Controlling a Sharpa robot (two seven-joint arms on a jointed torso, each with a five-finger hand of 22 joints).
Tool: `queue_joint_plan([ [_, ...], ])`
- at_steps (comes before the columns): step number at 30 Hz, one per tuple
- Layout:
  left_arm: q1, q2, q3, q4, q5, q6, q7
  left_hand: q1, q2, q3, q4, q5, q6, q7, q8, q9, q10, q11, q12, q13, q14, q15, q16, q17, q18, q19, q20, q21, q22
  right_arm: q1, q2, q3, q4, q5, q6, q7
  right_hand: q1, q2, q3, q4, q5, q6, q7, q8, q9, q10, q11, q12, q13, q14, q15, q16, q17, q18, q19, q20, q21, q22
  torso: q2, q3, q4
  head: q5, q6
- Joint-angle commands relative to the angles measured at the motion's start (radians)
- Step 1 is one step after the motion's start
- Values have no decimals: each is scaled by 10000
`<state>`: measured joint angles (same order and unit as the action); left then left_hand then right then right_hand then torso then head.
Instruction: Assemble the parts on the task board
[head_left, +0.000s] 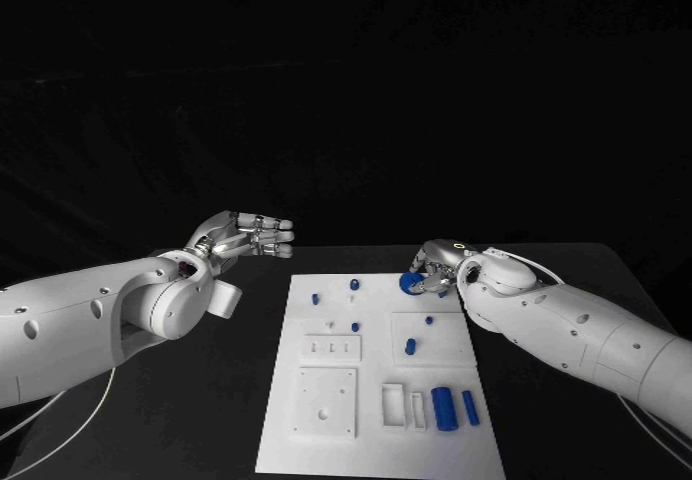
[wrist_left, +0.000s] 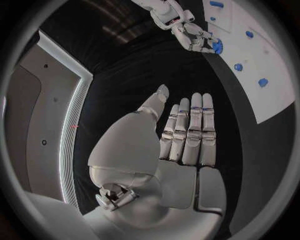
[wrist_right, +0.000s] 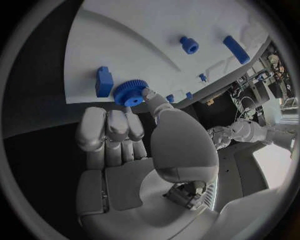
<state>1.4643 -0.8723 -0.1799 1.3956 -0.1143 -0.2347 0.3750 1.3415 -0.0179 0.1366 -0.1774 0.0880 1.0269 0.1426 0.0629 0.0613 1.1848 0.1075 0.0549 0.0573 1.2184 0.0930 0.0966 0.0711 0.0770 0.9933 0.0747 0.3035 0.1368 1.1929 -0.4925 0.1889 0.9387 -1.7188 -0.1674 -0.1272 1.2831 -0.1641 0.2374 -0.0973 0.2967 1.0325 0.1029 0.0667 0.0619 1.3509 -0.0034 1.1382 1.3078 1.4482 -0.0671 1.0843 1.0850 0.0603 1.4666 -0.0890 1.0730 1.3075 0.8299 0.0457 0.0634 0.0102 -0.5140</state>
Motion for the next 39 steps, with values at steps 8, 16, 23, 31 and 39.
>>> queue_joint_plan([
  [8,17,18,9,17,-41,70,23,-5,66,21,-58,21,-49,-4,16,15,15,-1,31,12,19,-25,-26,-7,-192,25,-17,-24,-15,-25,-6,-36,3,-278,598,-269,-592,-152,1598,-644,2372,246,41,-50,5,-23,-15,-9,147,41,-31,-16,36,116,238,11,66,1399,-1,11,-6,21,0],
  [16,17,21,9,17,-42,74,10,-5,66,21,-58,21,-49,-4,16,15,15,-1,31,12,19,-25,-26,-7,-192,25,-17,-24,-15,-38,-28,-44,64,-423,863,-434,-405,-123,1624,-1288,1709,144,85,-52,5,-50,22,-58,129,25,-13,-28,63,130,209,20,109,1400,-7,7,-5,2,-30],
  [23,17,13,9,18,-47,66,-3,-5,66,21,-58,21,-49,-4,16,15,15,-1,31,12,19,-25,-26,-7,-192,25,-17,-24,-15,-48,-45,-57,120,-608,911,-550,-250,11,1632,-1592,1303,345,45,-51,8,-47,7,-33,140,35,-5,-19,192,143,201,50,169,1415,-4,7,-12,-14,-30],
  [31,17,22,9,29,-49,64,-12,-5,66,21,-58,21,-49,-4,16,15,15,-1,31,12,19,-25,-26,-7,-192,25,-17,-24,-15,-51,-54,-77,386,-913,360,-735,-386,85,1635,-1440,958,1018,-136,-50,25,36,-98,102,231,55,-73,-21,240,104,207,-11,218,1420,-5,-6,-8,-27,-12],
  [39,17,11,9,50,-98,31,-22,-5,66,21,-58,21,-49,-4,16,15,15,-1,31,12,19,-25,-26,-7,-192,25,-17,-24,-15,-51,-127,-80,1036,-1427,-563,-982,-356,36,1619,-1125,577,1380,-237,-49,26,118,-140,176,304,73,-119,-16,283,57,239,-70,311,1443,3,-11,10,-27,25],
])
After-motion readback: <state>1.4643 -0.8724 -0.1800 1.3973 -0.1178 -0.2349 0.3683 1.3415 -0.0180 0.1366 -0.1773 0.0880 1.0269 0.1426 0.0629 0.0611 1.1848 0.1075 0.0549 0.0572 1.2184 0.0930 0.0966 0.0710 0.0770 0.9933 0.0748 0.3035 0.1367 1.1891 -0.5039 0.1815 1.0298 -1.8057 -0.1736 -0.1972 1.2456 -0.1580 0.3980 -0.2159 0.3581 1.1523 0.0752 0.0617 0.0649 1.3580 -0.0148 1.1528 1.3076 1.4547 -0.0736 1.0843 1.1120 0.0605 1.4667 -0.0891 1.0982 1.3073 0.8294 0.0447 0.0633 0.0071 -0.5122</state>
